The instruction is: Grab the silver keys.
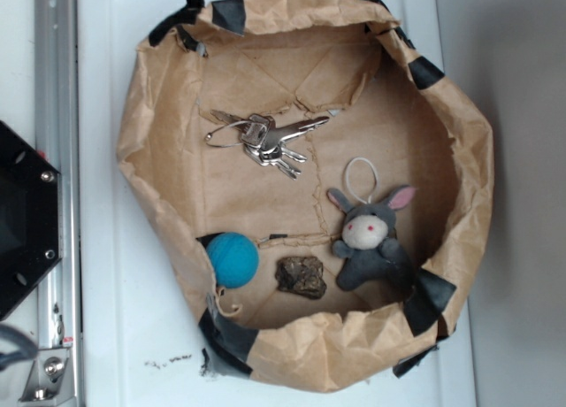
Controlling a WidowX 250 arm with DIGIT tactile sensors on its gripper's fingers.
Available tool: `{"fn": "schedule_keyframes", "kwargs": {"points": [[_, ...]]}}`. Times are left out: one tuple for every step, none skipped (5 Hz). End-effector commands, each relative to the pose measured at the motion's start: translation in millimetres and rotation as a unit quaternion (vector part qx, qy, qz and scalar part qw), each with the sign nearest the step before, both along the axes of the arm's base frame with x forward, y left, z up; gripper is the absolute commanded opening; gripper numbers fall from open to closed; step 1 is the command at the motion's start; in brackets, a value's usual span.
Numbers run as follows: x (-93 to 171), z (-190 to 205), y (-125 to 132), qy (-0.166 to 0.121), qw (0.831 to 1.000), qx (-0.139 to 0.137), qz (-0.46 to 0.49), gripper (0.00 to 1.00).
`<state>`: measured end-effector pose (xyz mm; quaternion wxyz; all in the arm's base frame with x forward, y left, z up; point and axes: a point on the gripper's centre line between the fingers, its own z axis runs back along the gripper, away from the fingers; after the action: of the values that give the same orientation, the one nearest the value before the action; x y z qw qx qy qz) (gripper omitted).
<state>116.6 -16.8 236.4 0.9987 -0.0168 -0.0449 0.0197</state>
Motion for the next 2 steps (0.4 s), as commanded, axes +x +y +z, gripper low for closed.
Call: {"fn": "schedule_keyframes", "kwargs": {"points": [[0,0,0,0.000,1.000,0.000,0.000,1.00],[50,-14,-11,-0.007,1.000,0.016,0.023,1.00]]}}
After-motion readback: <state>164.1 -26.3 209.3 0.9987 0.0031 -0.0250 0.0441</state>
